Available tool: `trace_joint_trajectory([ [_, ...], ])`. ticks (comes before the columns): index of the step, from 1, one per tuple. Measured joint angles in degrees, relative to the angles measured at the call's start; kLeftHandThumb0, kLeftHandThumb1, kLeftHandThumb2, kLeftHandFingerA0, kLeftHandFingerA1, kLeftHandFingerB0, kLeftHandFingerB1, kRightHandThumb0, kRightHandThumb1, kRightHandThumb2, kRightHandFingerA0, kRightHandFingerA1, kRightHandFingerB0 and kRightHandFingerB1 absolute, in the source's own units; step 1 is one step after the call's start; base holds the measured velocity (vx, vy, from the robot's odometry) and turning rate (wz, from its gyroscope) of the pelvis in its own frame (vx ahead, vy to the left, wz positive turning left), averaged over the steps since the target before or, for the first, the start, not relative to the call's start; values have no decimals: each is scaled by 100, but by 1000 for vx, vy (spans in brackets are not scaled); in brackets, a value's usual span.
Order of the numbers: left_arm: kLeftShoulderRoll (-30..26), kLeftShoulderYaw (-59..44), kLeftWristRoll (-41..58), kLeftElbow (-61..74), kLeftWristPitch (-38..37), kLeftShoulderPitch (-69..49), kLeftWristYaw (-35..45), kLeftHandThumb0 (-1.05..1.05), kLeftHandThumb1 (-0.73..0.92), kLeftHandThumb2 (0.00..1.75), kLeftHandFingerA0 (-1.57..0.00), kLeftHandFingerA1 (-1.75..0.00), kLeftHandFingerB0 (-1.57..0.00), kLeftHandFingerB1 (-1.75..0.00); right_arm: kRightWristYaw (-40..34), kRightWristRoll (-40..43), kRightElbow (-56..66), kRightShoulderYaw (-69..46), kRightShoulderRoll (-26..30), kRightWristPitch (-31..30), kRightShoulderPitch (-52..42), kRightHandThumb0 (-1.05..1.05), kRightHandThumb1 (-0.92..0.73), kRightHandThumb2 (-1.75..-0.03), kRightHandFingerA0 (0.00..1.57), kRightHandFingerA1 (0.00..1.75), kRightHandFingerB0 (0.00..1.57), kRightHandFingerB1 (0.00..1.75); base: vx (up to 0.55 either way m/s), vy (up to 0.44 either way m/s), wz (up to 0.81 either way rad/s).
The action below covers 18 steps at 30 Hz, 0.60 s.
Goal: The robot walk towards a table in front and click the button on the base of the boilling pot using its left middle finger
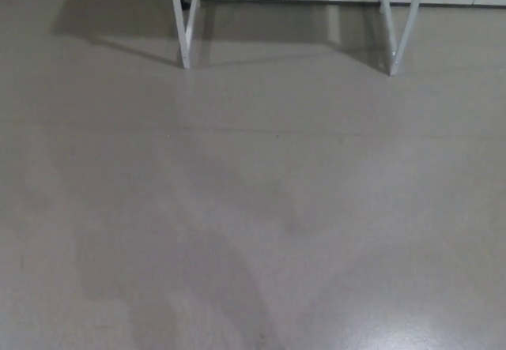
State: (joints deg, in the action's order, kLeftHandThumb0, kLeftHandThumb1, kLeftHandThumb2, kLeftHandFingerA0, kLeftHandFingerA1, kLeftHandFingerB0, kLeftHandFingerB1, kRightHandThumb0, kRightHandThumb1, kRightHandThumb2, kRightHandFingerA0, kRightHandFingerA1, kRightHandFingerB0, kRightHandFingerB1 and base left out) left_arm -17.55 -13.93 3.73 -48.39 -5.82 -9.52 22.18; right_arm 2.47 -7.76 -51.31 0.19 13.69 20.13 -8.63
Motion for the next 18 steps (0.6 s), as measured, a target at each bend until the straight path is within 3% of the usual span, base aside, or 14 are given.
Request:
trace_joint_trajectory([
  [4, -37, 29, -3, 72, 0, -15, 1, -21, 45, 58, -41, -41, -41, -37, 2, -15, -49, 51, -72, 31, 46, 1, -42, -85, 38, 59, 26, 54, 229, 225, -26],
  [10, -91, 39, 2, 161, -3, -43, -34, -9, 50, 55, -40, -41, -41, -34, -1, -80, -62, 117, -72, 54, 67, -1, -43, -85, 37, 59, 26, 54, 211, 135, 3],
  [13, -86, -12, 39, 113, -4, -39, -19, -14, 48, 54, -46, -41, -43, -34, -1, -95, -61, 126, -72, 54, 78, 0, -42, -85, 38, 60, 27, 54, 224, -16, 14],
  [16, -86, -13, 55, 63, -6, -7, -26, -21, 45, 58, -41, -43, -40, -37, -4, -102, -83, 128, -71, 58, 138, 0, -43, -85, 38, 60, 27, 54, 247, -130, 12],
  [18, -90, 17, 54, 37, -35, -8, -27, -16, 49, 54, -46, -40, -42, -34, -3, -101, -89, 127, -67, 61, 142, 1, -43, -85, 37, 59, 27, 54, 197, -195, 13],
])
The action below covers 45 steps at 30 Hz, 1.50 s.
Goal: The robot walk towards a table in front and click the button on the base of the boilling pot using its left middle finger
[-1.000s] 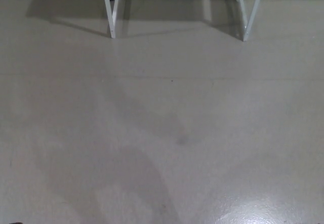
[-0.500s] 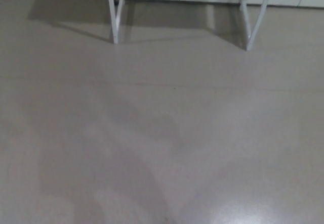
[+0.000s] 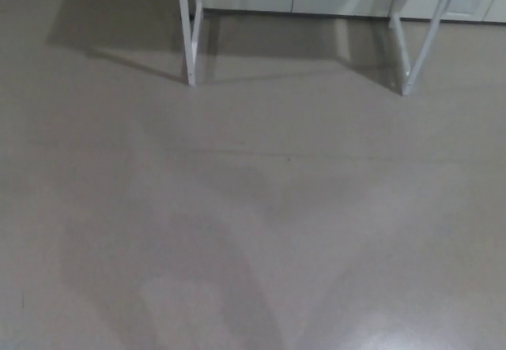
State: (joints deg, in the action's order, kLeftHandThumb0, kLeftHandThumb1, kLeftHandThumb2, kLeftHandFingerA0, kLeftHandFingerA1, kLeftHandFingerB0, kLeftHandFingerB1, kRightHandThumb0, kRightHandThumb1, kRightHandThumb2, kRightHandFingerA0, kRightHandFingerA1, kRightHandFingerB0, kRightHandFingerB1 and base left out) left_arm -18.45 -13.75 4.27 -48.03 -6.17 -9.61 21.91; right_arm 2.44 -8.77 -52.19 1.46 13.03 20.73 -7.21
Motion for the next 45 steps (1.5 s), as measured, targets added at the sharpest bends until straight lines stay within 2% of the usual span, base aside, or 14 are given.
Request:
trace_joint_trajectory([
  [4, 28, 79, 1, -10, -47, 62, 4, -18, 49, 54, -45, -39, -41, -33, -3, 4, -36, -19, 66, -4, 67, 0, -42, -85, 40, 60, 28, 55, 375, -47, 40],
  [5, 29, 83, 6, -7, -70, 55, 2, -22, 46, 59, -40, -42, -39, -37, -12, 2, -33, -19, 82, -5, 78, -1, -43, -85, 39, 60, 27, 54, 352, 31, 3],
  [7, 29, 109, 10, -16, -103, 1, 7, -17, 50, 54, -43, -40, -40, -33, -25, -10, -30, 5, 84, -4, 79, 0, -43, -85, 38, 59, 27, 54, 168, -82, -3],
  [8, 27, 109, 17, -34, -116, -29, 12, -22, 46, 59, -40, -42, -40, -37, -26, -15, -30, 19, 83, -4, 77, 1, -43, -85, 37, 59, 26, 54, 156, -68, -2],
  [14, 26, 128, 34, -182, -173, -184, 33, -23, 44, 58, -40, -42, -40, -37, -21, -22, -174, 47, 84, -3, 22, 1, -43, -85, 39, 60, 27, 54, 210, 62, -14],
  [20, -15, 136, 42, -293, -313, -142, 16, -19, 45, 57, -41, -41, -40, -37, -19, -35, -237, 95, 66, 22, 75, 0, -43, -85, 39, 60, 27, 55, 285, 144, -4],
  [22, -7, 139, 45, -332, -359, -158, -4, -8, 50, 54, -40, -42, -41, -34, -18, -35, -256, 105, 65, 28, 81, 1, -43, -85, 38, 60, 27, 54, 196, 49, 6],
  [25, 11, 90, 83, -395, -373, -185, 17, -11, 49, 56, -41, -41, -41, -35, -11, -32, -275, 107, 65, 32, 46, 2, -43, -85, 39, 60, 27, 55, 182, -16, 10],
  [29, 22, 60, 131, -403, -373, -236, 44, -7, 49, 55, -41, -41, -39, -34, -5, -31, -335, 113, 59, 46, 46, 1, -43, -86, 38, 60, 27, 55, 193, -150, 14],
  [31, 25, 51, 144, -401, -373, -243, 53, -16, 48, 55, -44, -40, -40, -34, -2, -32, -340, 119, 57, 43, 48, 1, -43, -85, 40, 60, 28, 55, 119, -211, 11],
  [33, 32, 71, 140, -395, -376, -229, 42, -9, 50, 55, -40, -40, -38, -33, 4, -40, -352, 150, 35, 45, 102, 0, -43, -85, 41, 60, 28, 55, 278, -371, -6],
  [42, 53, 106, 144, -455, -463, -158, 102, -7, 49, 55, -41, -41, -39, -34, -13, -74, -409, 226, 106, 38, 205, 0, -44, -86, 40, 60, 27, 54, 179, -148, 0],
  [43, 54, 112, 143, -459, -482, -206, 102, -14, 48, 54, -44, -40, -40, -34, -12, -80, -411, 239, 108, 41, 176, 0, -44, -86, 40, 60, 27, 54, 172, -61, -4],
  [45, 56, 138, 133, -462, -558, -347, 96, -13, 47, 53, -45, -39, -40, -33, -9, -83, -413, 260, 110, 52, 56, 0, -44, -86, 41, 61, 26, 54, 167, 100, -10],
])
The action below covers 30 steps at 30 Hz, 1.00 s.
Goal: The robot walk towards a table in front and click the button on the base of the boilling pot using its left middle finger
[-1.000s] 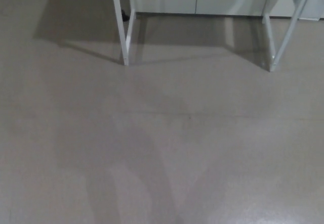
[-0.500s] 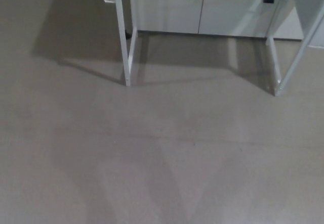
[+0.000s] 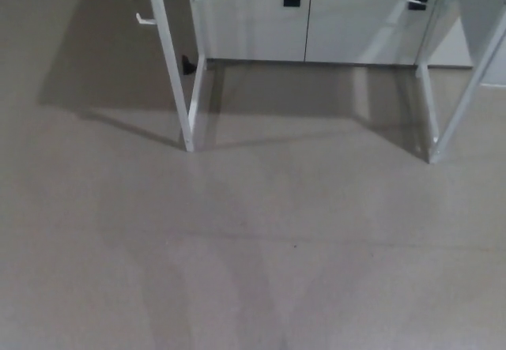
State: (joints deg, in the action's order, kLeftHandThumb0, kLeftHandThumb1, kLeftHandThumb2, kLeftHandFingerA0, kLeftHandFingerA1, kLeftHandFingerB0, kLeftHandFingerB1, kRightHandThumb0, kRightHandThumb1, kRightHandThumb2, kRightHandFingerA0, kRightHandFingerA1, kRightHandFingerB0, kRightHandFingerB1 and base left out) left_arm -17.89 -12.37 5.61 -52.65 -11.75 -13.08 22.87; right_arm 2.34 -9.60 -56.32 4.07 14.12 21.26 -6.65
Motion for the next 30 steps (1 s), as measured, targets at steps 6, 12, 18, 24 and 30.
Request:
trace_joint_trajectory([
  [6, -217, 388, -307, -41, -408, -472, -270, -25, 48, 54, -44, -39, -37, -32, 15, -36, -27, 139, -45, 60, -250, -2, -44, -86, 39, 60, 27, 54, 202, -20, -8],
  [12, -332, 629, -527, -162, -785, -415, -524, -24, 49, 54, -45, -38, -37, -32, -9, -78, -40, 179, -51, 87, -138, -2, -44, -86, 41, 61, 27, 54, 196, -67, 9],
  [18, -394, 754, -665, -86, -940, -335, -690, -28, 49, 55, -44, -38, -36, -32, -39, -130, -101, 210, -69, 68, 51, -2, -44, -85, 43, 62, 28, 55, 262, -213, 8],
  [24, -395, 844, -746, 80, -1010, -199, -762, -26, 48, 54, -45, -39, -37, -32, -59, -124, -53, 170, -9, 45, 207, -2, -44, -86, 41, 61, 27, 54, 246, -111, 4],
  [30, -393, 935, -813, -36, -1057, -132, -865, -26, 48, 54, -45, -39, -37, -32, -29, -111, 118, 136, -2, -31, 216, 0, -45, -86, 39, 60, 26, 53, 290, 88, -14],
])
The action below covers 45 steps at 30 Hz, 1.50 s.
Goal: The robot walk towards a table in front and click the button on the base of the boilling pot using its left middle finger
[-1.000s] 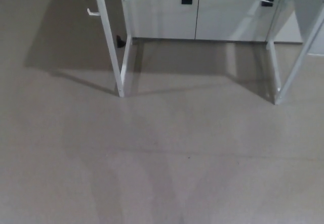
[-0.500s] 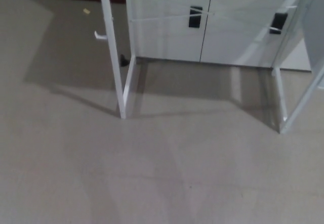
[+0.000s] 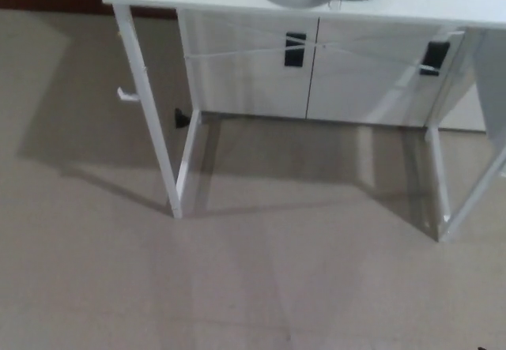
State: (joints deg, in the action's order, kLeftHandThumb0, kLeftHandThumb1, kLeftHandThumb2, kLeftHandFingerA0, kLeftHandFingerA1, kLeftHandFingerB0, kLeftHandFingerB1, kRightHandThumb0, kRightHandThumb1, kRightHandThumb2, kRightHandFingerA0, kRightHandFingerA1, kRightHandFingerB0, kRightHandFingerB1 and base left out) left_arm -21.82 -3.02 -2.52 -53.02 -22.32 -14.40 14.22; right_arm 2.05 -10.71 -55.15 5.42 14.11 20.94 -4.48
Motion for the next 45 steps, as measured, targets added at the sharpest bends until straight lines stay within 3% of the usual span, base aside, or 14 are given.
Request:
trace_joint_trajectory([
  [10, -73, 50, -117, 164, -91, -117, -137, -29, 48, 54, -45, -38, -36, -32, 36, -17, 88, 46, -24, -19, -40, -1, -44, -86, 42, 62, 28, 55, 322, 105, 0],
  [24, -66, 79, -181, 35, -186, -3, -234, -26, 46, 54, -45, -39, -36, -32, 69, -8, 57, 21, -23, -86, 240, -1, -44, -86, 43, 62, 27, 54, 248, -217, 21],
  [45, -153, 132, -198, 20, -228, -31, -336, -28, 46, 54, -45, -38, -35, -32, 76, -63, 97, 189, -74, -195, 278, -3, -44, -86, 44, 62, 29, 55, 108, 67, -1],
])
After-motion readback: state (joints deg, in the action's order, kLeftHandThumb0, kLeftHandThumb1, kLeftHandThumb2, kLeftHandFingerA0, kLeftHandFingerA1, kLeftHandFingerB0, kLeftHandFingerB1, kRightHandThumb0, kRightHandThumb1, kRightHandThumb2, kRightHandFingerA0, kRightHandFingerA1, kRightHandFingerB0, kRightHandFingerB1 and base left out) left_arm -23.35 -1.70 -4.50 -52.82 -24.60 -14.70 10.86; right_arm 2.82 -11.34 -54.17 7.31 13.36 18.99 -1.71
